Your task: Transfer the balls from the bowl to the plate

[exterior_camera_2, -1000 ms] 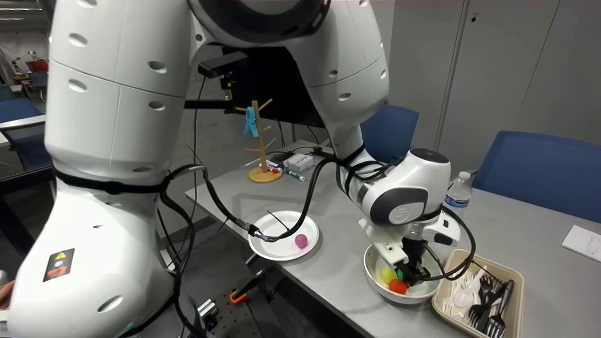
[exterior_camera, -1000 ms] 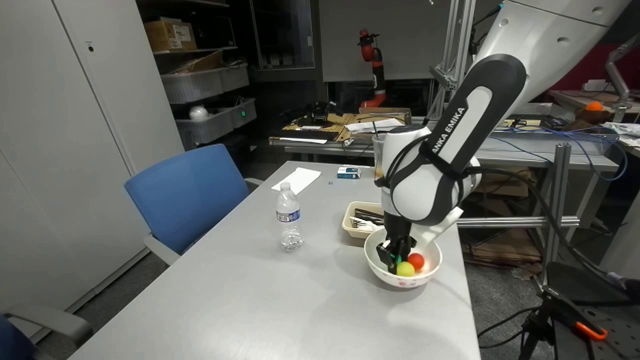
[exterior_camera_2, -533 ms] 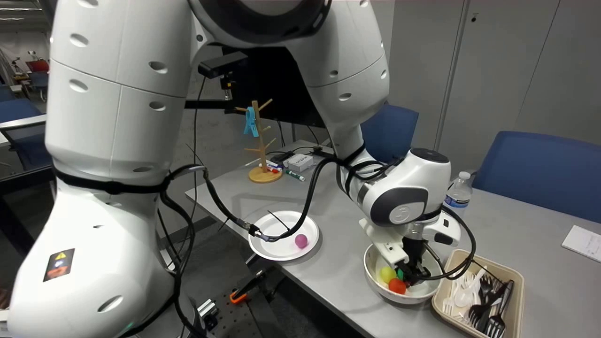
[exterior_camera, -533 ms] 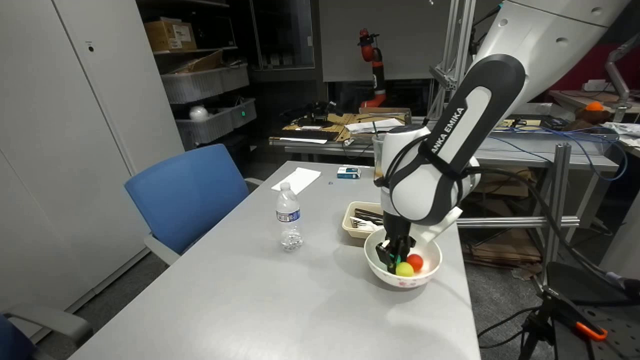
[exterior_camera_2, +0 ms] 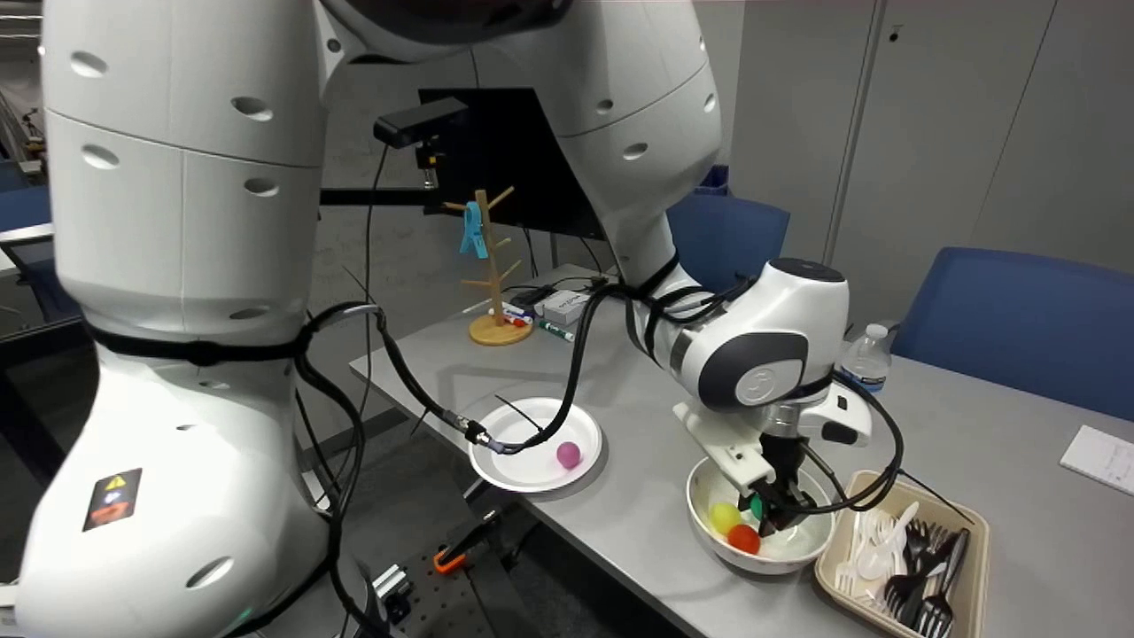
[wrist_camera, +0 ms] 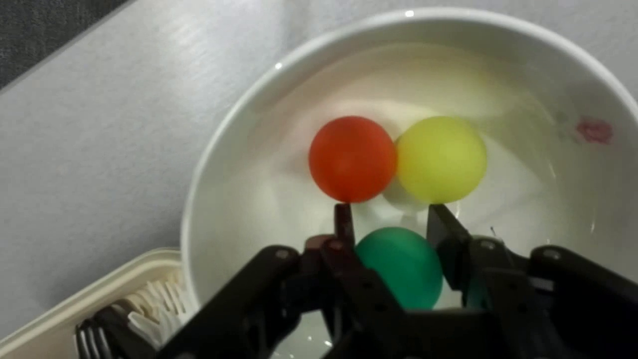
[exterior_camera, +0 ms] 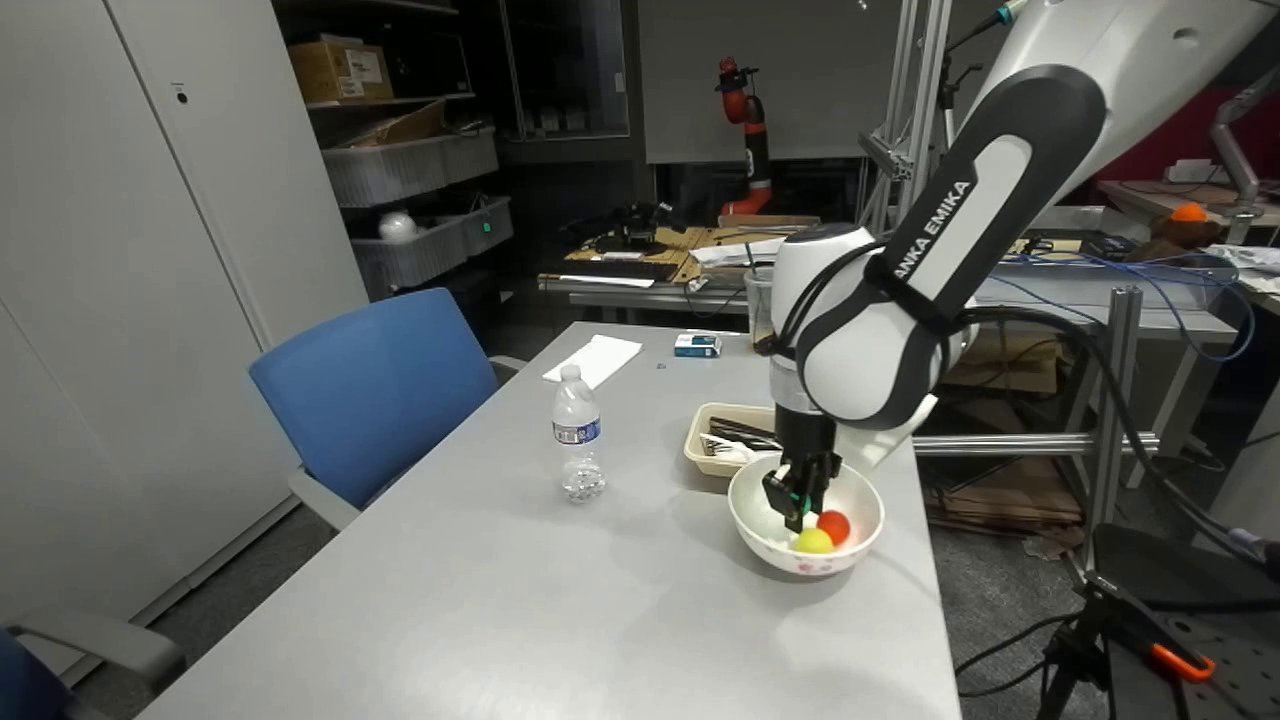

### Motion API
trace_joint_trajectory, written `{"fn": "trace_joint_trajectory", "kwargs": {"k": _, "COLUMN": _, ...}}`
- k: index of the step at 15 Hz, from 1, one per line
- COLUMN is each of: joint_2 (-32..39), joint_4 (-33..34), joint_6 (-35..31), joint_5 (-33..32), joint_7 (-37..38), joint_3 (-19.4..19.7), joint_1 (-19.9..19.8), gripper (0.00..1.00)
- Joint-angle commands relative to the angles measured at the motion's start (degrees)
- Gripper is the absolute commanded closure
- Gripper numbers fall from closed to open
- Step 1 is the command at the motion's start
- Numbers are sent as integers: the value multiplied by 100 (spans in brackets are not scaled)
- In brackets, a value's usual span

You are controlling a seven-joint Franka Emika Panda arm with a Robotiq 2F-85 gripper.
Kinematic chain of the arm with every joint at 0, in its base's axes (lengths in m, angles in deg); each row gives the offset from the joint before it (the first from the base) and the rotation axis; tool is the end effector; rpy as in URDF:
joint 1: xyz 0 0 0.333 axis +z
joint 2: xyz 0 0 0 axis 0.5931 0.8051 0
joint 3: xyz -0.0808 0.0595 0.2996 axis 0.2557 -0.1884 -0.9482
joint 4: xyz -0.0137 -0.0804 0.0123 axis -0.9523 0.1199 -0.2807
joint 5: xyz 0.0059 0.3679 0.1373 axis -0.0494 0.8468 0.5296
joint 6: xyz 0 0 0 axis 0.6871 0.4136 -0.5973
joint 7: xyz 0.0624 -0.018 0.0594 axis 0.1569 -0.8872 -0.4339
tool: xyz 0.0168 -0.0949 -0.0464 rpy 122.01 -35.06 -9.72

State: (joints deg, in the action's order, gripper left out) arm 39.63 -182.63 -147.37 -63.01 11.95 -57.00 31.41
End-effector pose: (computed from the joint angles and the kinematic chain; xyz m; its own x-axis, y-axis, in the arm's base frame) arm 0.5011 -0.0915 0.1738 0.9712 -0.2381 -0.0004 -0.2380 -0.9710 0.0241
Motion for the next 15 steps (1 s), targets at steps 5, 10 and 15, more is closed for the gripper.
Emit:
{"fn": "trace_joint_trajectory", "kwargs": {"k": 5, "joint_2": -1338, "joint_4": -780, "joint_6": 885, "joint_5": -398, "joint_7": -471, "joint_3": 8, "joint_1": -26, "gripper": 83}}
{"fn": "trace_joint_trajectory", "kwargs": {"k": 10, "joint_2": -2024, "joint_4": -1252, "joint_6": 1089, "joint_5": 241, "joint_7": -1685, "joint_3": -320, "joint_1": 4, "gripper": 83}}
{"fn": "trace_joint_trajectory", "kwargs": {"k": 15, "joint_2": -2498, "joint_4": -1592, "joint_6": 1553, "joint_5": 1163, "joint_7": -2744, "joint_3": -531, "joint_1": 254, "gripper": 83}}
